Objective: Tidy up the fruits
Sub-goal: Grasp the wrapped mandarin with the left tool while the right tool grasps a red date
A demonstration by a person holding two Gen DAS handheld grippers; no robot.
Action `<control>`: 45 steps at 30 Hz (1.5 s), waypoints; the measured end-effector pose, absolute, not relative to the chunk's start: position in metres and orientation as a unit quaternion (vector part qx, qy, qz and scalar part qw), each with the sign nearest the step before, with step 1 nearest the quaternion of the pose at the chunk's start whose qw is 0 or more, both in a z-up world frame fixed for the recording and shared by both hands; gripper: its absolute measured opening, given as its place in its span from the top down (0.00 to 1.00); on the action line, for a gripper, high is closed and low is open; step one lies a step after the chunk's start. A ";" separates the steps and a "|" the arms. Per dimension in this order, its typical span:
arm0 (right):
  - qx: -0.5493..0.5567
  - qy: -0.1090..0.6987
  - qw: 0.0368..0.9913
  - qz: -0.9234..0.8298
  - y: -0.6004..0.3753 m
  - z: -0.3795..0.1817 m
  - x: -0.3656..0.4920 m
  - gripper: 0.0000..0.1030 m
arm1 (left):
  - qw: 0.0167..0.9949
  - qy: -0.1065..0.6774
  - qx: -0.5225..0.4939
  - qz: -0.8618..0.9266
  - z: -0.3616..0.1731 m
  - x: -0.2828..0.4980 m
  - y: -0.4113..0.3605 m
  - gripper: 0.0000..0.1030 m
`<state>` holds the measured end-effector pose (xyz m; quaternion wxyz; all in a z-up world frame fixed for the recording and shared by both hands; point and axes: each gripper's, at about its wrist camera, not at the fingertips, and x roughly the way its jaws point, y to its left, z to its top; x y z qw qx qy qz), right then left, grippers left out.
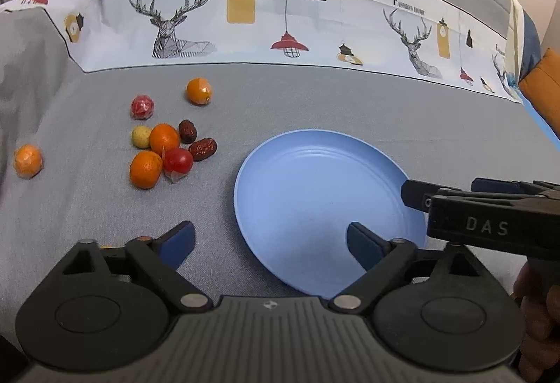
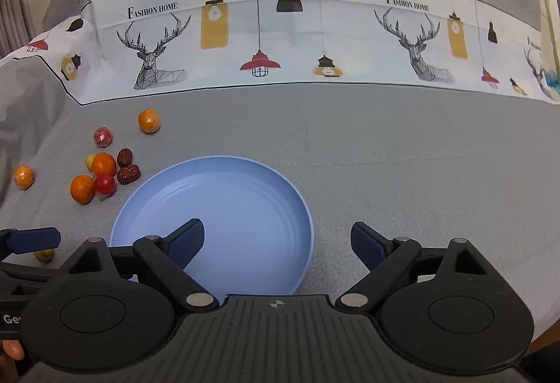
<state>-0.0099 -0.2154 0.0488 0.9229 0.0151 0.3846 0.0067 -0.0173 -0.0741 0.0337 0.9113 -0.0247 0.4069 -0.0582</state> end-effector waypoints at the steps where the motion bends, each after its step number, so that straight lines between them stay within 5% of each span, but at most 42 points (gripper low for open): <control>1: 0.016 0.385 0.923 0.004 -0.217 0.048 -0.010 0.11 | 0.911 0.407 -0.024 -0.060 0.034 -0.018 -0.074 0.21; 7: 0.027 0.368 0.930 -0.008 -0.216 0.050 -0.012 0.11 | 0.893 0.438 -0.039 -0.097 0.050 -0.018 -0.065 0.60; 12: 0.030 0.360 0.933 0.001 -0.212 0.054 -0.012 0.11 | 0.885 0.442 0.001 -0.143 0.082 0.007 -0.053 0.75; 15: 0.037 0.359 0.933 0.000 -0.209 0.058 -0.011 0.15 | 0.872 0.441 0.034 -0.207 0.092 0.030 -0.046 0.77; 19: 0.047 0.360 0.932 -0.009 -0.210 0.062 -0.009 0.39 | 0.882 0.404 0.038 -0.238 0.082 0.042 -0.021 0.79; 26: 0.085 0.359 0.929 0.021 -0.202 0.071 -0.005 0.67 | 0.879 0.439 -0.174 -0.069 0.072 0.074 0.066 0.82; 36: 0.091 0.403 0.893 0.179 -0.148 0.098 0.068 0.67 | 0.866 0.460 -0.196 0.004 0.071 0.081 0.093 0.82; 45: 0.064 0.464 0.863 0.190 -0.094 0.031 0.127 0.65 | 0.860 0.466 -0.181 0.099 0.063 0.089 0.132 0.80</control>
